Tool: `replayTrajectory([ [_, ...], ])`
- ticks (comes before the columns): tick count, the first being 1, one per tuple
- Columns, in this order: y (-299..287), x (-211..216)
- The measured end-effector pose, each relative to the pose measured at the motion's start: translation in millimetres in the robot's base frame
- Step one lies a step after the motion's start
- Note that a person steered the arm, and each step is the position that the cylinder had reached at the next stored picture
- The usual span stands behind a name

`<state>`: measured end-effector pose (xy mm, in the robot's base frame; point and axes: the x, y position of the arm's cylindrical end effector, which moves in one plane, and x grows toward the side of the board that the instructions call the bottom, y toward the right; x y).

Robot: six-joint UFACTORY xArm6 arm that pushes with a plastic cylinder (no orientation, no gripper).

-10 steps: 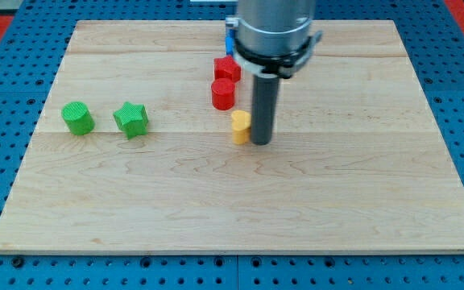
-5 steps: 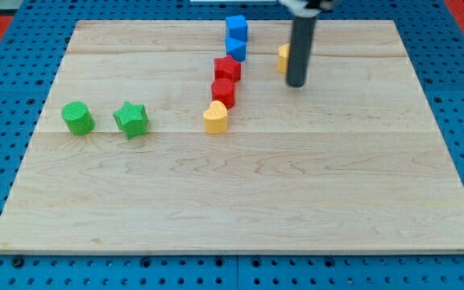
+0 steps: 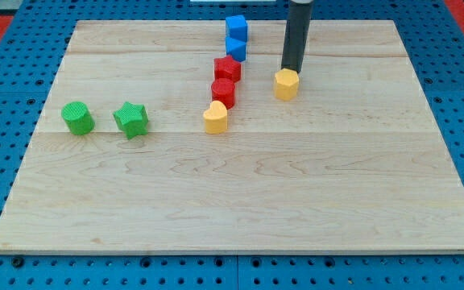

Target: Move the hexagon to the right of the heart

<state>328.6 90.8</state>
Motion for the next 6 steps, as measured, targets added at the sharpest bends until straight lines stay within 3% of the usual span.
replayTrajectory([
  [1, 0, 25],
  [2, -20, 2],
  [6, -14, 57],
])
